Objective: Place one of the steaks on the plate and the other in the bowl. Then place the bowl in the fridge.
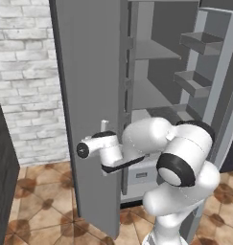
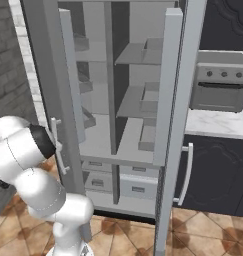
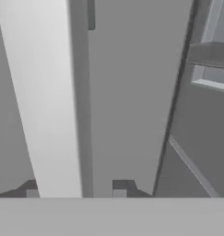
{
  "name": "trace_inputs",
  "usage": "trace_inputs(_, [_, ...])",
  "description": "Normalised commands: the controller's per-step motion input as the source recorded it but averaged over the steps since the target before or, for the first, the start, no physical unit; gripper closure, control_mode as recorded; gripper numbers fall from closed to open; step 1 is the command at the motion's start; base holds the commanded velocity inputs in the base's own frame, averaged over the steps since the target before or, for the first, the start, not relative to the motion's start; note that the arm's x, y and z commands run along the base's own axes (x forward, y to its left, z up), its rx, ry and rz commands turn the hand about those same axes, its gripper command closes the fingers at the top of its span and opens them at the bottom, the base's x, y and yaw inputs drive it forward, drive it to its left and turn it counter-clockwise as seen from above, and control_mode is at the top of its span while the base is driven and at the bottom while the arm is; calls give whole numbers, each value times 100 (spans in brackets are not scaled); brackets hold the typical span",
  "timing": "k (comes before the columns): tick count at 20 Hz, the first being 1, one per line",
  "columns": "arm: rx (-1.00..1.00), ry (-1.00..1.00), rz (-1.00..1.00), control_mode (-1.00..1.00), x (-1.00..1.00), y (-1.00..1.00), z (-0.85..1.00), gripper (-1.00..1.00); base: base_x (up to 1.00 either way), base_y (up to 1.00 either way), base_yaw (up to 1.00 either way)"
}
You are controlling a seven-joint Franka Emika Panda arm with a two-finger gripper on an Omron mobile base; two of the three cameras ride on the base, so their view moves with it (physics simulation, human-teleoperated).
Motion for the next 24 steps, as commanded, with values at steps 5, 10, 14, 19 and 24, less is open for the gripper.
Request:
trace_inputs(5, [-6,0,-22,-100,-31,34,0,100,0,0,0])
trace_inputs(10, [-7,0,-20,-100,-29,39,0,100,0,0,0])
trace_inputs(14, [-8,0,-25,-100,-23,49,0,-100,0,0,0])
trace_inputs(19, [-7,-7,-26,-100,-13,43,0,-100,0,0,0])
trace_inputs(24, [-2,-23,-31,-100,-67,3,0,-100,0,0,0])
